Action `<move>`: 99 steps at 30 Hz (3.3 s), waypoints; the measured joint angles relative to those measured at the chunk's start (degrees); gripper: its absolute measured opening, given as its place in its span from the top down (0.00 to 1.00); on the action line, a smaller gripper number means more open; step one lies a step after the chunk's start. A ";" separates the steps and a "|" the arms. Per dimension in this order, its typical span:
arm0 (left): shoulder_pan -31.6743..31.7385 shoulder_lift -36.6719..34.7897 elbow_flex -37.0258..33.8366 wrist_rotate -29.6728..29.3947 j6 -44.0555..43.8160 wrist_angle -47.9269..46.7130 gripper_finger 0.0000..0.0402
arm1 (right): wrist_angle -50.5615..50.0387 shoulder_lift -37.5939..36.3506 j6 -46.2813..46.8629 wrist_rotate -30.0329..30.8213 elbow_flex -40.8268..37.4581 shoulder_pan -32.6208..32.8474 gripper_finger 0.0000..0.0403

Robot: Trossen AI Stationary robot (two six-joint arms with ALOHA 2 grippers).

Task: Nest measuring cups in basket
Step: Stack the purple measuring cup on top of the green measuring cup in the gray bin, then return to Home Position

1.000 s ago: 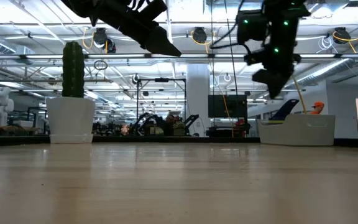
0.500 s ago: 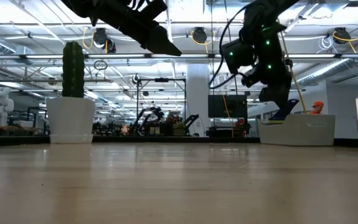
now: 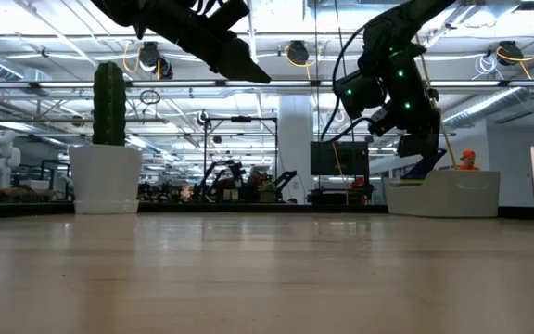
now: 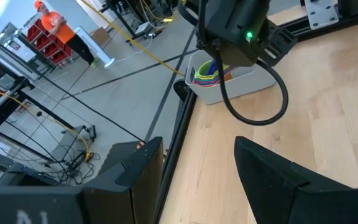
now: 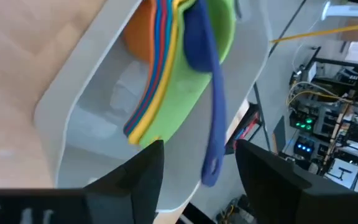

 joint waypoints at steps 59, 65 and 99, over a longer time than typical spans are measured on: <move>-0.03 0.00 -0.02 0.00 2.10 0.98 0.50 | 9.70 -8.13 -2.32 20.41 -14.76 2.02 0.98; -0.05 0.00 -0.02 -0.02 2.08 0.98 0.50 | 12.50 -8.13 -4.97 19.62 -14.76 2.02 0.97; -0.40 0.00 -0.07 0.04 1.81 0.87 0.50 | -3.49 -8.13 8.89 6.96 -14.76 2.02 0.57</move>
